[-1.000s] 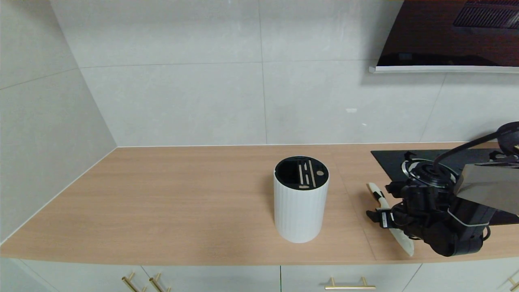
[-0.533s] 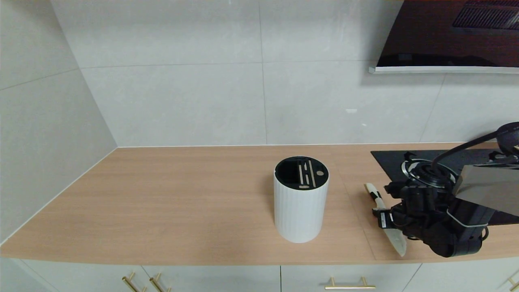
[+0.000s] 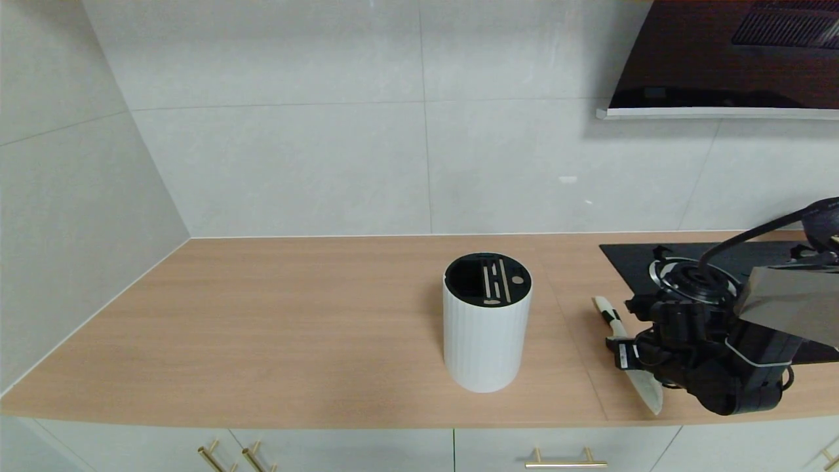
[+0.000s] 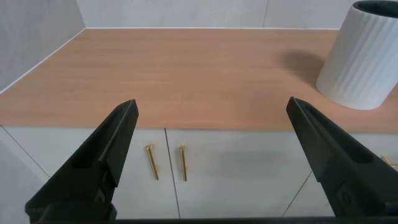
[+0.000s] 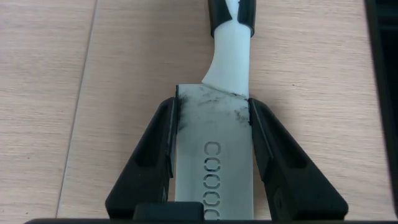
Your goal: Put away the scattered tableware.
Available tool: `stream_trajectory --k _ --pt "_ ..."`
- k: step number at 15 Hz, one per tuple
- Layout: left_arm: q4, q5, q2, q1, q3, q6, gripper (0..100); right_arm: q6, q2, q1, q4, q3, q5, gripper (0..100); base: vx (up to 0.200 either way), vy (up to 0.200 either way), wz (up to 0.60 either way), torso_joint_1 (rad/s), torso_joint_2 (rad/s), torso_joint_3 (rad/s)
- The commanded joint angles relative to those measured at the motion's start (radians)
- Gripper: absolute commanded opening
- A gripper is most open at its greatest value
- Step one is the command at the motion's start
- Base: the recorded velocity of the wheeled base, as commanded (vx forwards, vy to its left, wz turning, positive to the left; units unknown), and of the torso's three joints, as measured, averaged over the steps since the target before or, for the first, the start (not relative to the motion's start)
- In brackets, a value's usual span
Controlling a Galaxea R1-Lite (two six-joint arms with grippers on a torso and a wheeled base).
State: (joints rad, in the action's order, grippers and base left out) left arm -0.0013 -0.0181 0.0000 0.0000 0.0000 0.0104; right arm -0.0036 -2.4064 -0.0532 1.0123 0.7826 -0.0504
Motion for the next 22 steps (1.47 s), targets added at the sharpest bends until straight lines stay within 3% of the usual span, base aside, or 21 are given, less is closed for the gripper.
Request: stream_trajectory --k 1,7,9,10,11,13,15,17,18,19,20,22 --pt "0.000 -0.002 0.000 0.000 0.000 0.000 100 0.024 0.073 0.000 0.008 -0.019 0.003 0 0.000 0.000 0.00 0.000 0.00 0.000" --pt "-0.002 0.003 0.000 0.000 0.000 -0.010 100 0.024 0.492 -0.080 -0.064 -0.103 0.003 0 0.000 0.000 0.00 0.000 0.00 0.000" --pt "0.004 0.047 0.015 -0.002 -0.043 -0.049 100 0.024 0.619 -0.114 -0.152 -0.082 0.001 0 0.000 0.000 0.00 0.000 0.00 0.000" --pt "0.052 0.147 0.117 -0.002 -0.206 -0.055 100 0.024 0.708 -0.148 -0.224 -0.017 0.000 0 0.000 0.000 0.00 0.000 0.00 0.000" --pt "0.093 0.202 0.239 -0.002 -0.336 -0.055 100 0.024 0.763 -0.188 -0.305 0.041 -0.003 0 0.000 0.000 0.00 0.000 0.00 0.000" --pt "0.098 0.299 0.497 -0.002 -0.508 -0.061 100 0.025 0.834 -0.258 -0.432 0.122 -0.006 0 0.000 0.000 0.00 0.000 0.00 0.000" --pt "0.098 0.376 0.687 -0.002 -0.635 -0.055 100 0.025 0.857 -0.320 -0.469 0.158 -0.008 0 0.000 0.000 0.00 0.000 0.00 0.000" --pt "0.096 0.418 0.881 -0.067 -0.769 0.005 100 0.025 0.859 -0.389 -0.494 0.207 -0.026 0 0.000 0.000 0.00 0.000 0.00 0.000" --pt "0.086 0.420 0.943 -0.163 -0.815 0.085 100 0.025 0.856 -0.424 -0.534 0.215 -0.035 0 0.000 0.000 0.00 0.000 0.00 0.000" --pt "0.052 0.423 0.977 -0.222 -0.822 0.140 100 0.025 0.856 -0.444 -0.546 0.216 -0.035 0 0.000 0.000 0.00 0.000 0.00 0.000" --pt "-0.032 0.429 1.039 -0.284 -0.821 0.189 100 0.025 0.848 -0.465 -0.548 0.231 -0.029 0 0.000 0.000 0.00 0.000 0.00 0.000" --pt "-0.201 0.429 1.166 -0.354 -0.819 0.244 100 0.025 0.800 -0.530 -0.549 0.245 -0.045 0 0.000 0.000 0.00 0.000 0.00 0.000"
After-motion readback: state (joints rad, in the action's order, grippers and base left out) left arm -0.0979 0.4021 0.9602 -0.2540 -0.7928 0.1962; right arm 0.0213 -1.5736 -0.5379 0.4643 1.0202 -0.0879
